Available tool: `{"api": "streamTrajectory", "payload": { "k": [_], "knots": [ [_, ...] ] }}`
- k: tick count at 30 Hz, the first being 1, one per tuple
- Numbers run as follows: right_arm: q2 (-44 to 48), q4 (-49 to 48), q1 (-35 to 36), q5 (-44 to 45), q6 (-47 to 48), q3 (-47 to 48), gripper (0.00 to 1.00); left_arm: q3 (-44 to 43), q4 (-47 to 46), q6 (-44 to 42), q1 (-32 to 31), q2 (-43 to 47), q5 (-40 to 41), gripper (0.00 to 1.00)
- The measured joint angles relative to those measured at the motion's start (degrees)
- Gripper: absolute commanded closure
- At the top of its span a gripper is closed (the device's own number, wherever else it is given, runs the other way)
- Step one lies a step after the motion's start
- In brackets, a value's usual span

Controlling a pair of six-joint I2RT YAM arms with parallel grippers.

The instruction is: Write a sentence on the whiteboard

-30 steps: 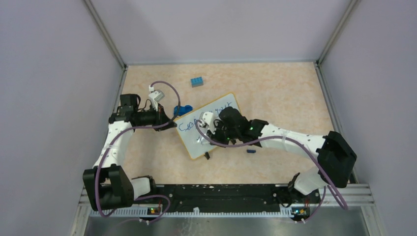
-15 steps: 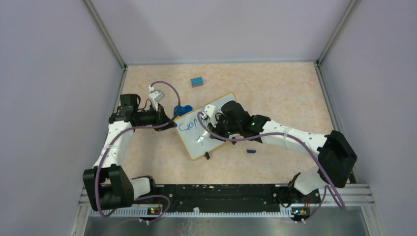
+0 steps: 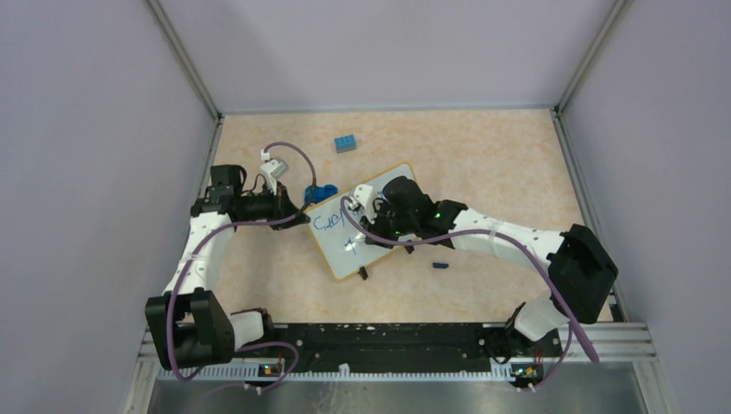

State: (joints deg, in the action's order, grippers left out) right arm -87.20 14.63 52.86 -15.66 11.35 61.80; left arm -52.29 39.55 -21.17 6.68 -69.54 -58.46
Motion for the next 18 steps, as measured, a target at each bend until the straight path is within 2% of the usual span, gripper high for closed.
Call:
{"api": "streamTrajectory", "payload": {
  "k": [18],
  "knots": [
    [0.0, 0.4, -1.4, -0.7, -0.5, 0.9, 1.00, 0.0, -0.1, 0.0, 0.0, 0.0, 0.0, 1.00]
  ]
}}
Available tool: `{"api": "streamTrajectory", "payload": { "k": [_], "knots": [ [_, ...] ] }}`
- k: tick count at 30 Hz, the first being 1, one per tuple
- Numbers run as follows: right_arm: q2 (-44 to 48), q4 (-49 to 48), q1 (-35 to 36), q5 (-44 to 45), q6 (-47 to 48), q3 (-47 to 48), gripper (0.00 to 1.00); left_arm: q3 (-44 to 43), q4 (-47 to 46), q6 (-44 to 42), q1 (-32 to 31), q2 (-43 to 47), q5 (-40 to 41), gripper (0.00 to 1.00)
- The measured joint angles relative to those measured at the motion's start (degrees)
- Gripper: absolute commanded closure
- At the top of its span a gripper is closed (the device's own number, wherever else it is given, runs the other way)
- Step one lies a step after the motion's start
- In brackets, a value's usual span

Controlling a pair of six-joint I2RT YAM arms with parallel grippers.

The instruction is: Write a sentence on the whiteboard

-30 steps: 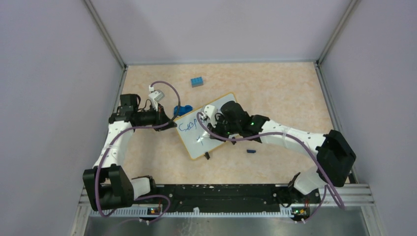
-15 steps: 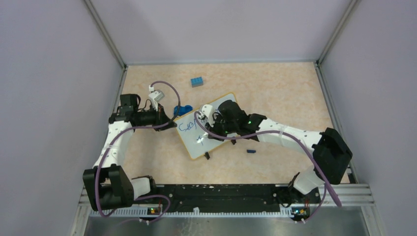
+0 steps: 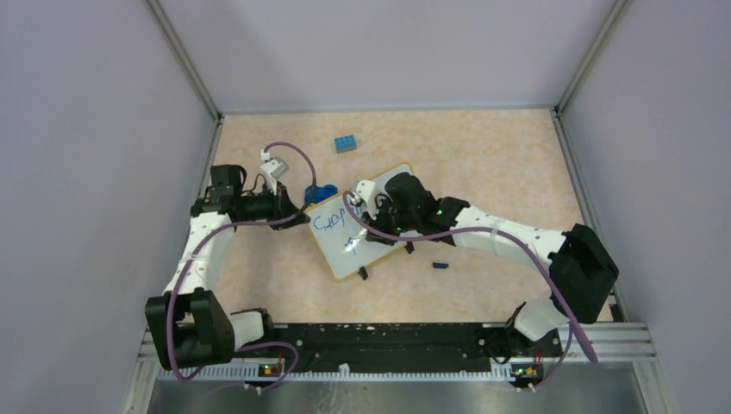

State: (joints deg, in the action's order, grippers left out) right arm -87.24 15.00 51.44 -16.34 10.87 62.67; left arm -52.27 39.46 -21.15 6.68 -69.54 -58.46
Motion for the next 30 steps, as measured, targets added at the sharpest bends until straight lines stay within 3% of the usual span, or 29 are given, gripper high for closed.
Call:
{"api": "streamTrajectory", "payload": {
  "k": [30],
  "knots": [
    [0.8, 0.5, 0.7, -1.2, -0.2, -2.4, 1.00, 0.0, 0.0, 0.0, 0.0, 0.0, 0.0, 1.00]
  ]
}}
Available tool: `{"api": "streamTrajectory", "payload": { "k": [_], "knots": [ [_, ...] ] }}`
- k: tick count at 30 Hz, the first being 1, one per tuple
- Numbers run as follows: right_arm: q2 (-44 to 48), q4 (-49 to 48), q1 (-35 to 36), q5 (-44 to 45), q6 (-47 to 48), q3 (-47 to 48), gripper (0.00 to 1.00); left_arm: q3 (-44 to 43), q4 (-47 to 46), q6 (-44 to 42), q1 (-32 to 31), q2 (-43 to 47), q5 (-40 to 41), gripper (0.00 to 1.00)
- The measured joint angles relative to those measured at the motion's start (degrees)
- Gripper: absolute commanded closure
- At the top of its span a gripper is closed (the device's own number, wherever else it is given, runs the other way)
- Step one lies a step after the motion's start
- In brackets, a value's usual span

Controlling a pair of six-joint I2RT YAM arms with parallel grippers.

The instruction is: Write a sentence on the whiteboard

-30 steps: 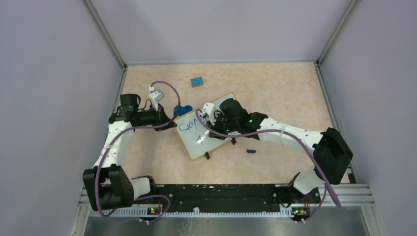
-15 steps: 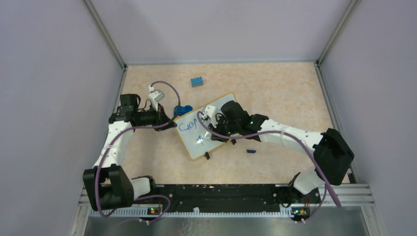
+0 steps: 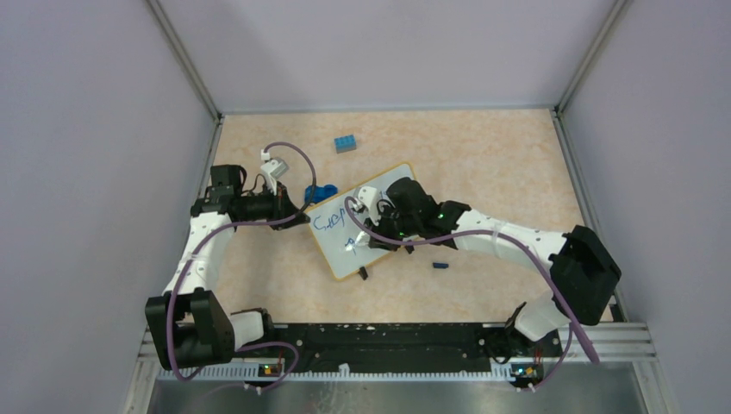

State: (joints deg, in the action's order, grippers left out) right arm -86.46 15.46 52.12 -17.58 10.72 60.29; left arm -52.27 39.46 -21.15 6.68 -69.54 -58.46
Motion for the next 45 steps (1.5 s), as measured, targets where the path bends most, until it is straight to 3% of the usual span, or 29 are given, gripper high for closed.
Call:
{"api": "streamTrajectory", "payload": {
  "k": [45],
  "knots": [
    [2.7, 0.4, -1.4, 0.5, 0.2, 0.1, 1.00, 0.0, 0.0, 0.0, 0.0, 0.0, 0.0, 1.00]
  ]
}}
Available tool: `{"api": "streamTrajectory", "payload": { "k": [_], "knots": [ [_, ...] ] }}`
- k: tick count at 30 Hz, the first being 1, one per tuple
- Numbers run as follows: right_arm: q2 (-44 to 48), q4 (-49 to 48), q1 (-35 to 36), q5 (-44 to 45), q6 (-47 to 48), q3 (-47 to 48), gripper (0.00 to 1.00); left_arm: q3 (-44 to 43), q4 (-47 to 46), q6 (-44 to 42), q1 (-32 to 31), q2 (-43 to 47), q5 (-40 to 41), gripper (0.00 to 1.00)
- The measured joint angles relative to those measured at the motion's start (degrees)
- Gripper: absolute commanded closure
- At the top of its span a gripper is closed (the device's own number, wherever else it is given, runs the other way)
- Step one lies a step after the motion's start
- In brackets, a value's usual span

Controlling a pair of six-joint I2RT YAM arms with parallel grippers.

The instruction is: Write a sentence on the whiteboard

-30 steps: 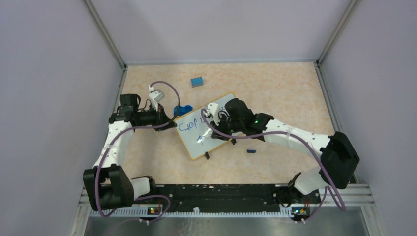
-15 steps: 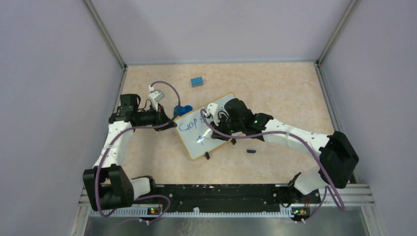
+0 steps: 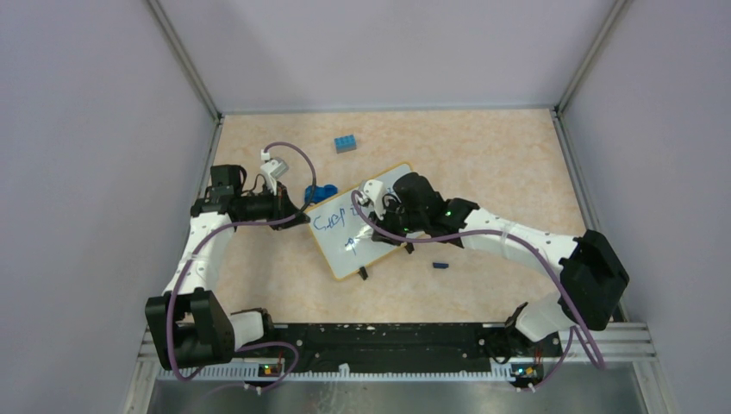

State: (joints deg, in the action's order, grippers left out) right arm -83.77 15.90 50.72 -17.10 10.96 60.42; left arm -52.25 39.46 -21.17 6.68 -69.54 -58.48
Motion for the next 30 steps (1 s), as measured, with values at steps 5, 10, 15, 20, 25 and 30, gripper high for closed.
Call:
{"api": "streamTrajectory", "payload": {
  "k": [5, 10, 15, 20, 25, 30],
  "knots": [
    [0.0, 0.0, 0.0, 0.7, 0.0, 0.0, 1.00, 0.0, 0.0, 0.0, 0.0, 0.0, 0.0, 1.00],
    [-0.5, 0.0, 0.0, 1.5, 0.0, 0.0, 1.00, 0.0, 0.0, 0.0, 0.0, 0.0, 0.0, 1.00],
    [-1.6, 0.0, 0.0, 1.7, 0.0, 0.0, 1.00, 0.0, 0.0, 0.0, 0.0, 0.0, 0.0, 1.00],
    [-1.9, 0.0, 0.0, 1.1, 0.0, 0.0, 1.00, 0.0, 0.0, 0.0, 0.0, 0.0, 0.0, 1.00],
    [-2.6, 0.0, 0.2, 0.3, 0.0, 0.0, 1.00, 0.0, 0.0, 0.0, 0.0, 0.0, 0.0, 1.00],
    [-2.9, 0.3, 0.3, -0.2, 0.2, 0.0, 1.00, 0.0, 0.0, 0.0, 0.0, 0.0, 0.0, 1.00]
  ]
}}
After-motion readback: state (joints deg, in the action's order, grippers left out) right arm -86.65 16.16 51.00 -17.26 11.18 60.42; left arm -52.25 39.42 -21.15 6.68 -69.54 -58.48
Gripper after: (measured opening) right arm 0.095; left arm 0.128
